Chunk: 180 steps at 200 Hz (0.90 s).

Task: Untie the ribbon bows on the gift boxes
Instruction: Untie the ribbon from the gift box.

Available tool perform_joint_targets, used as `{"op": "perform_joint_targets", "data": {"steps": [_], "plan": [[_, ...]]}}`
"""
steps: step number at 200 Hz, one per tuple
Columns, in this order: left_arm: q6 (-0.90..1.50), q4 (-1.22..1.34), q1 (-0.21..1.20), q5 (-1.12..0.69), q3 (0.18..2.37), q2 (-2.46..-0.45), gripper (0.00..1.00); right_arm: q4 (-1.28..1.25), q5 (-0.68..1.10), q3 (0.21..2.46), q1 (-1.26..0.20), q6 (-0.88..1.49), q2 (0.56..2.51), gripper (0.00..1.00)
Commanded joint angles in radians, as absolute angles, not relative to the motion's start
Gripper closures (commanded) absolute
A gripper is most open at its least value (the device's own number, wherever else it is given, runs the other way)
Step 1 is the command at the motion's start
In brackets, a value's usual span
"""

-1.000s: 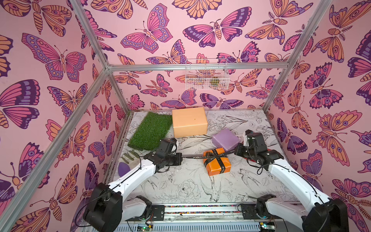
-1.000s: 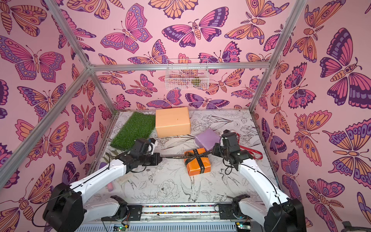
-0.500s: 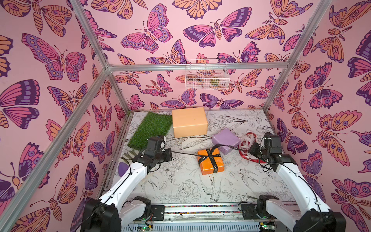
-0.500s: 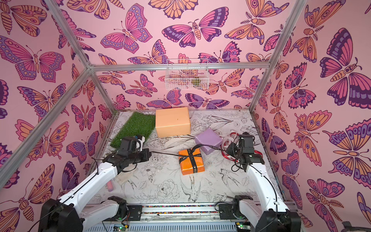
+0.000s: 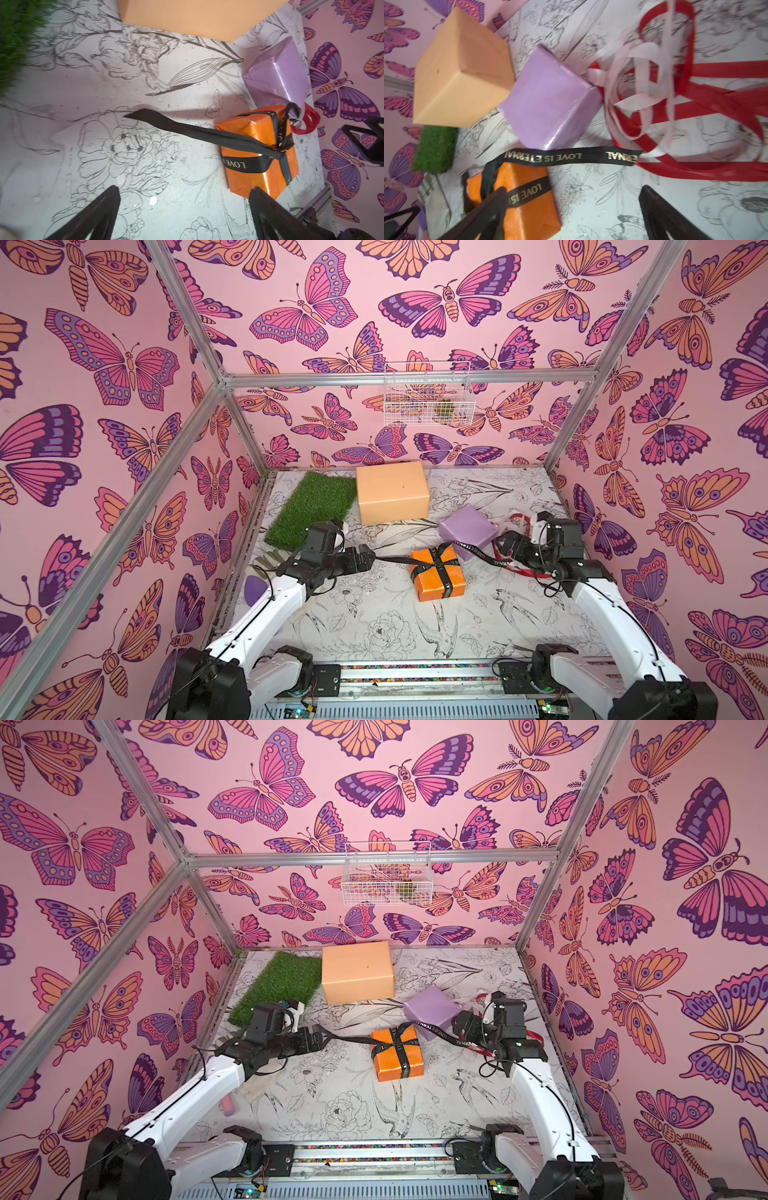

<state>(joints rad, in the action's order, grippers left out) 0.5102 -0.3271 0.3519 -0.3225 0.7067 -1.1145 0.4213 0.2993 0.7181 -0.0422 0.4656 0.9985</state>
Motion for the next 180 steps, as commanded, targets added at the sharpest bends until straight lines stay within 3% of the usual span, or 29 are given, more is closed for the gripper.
{"op": "perform_joint_targets", "data": {"steps": [1,32,51,75,110,123,159,180], "plan": [[0.541,-0.267,0.463,-0.32,0.703,-1.126,0.01,0.39,0.346,0.708,-0.191,0.454,0.995,0.12],[0.427,-0.261,0.627,-0.219,0.763,-1.212,0.02,0.364,0.316,0.748,-0.363,0.364,1.085,0.41],[0.357,-0.262,0.682,-0.203,0.817,-1.31,0.0,0.409,0.278,0.815,-0.438,0.252,1.166,0.48],[0.319,-0.235,0.737,-0.13,0.871,-1.386,0.0,0.463,0.232,0.886,-0.494,0.139,1.249,0.47],[0.369,-0.135,0.738,-0.163,0.887,-1.438,0.0,0.505,0.19,0.946,-0.543,0.031,1.326,0.49],[0.371,-0.122,0.741,-0.183,0.887,-1.445,0.12,0.51,0.186,0.953,-0.56,0.007,1.337,0.51],[0.337,-0.123,0.759,-0.193,0.877,-1.453,0.69,0.503,0.155,0.948,-0.592,-0.012,1.376,0.57],[0.318,-0.124,0.774,-0.194,0.883,-1.465,0.67,0.503,0.113,0.951,-0.608,-0.022,1.403,0.56]]}}
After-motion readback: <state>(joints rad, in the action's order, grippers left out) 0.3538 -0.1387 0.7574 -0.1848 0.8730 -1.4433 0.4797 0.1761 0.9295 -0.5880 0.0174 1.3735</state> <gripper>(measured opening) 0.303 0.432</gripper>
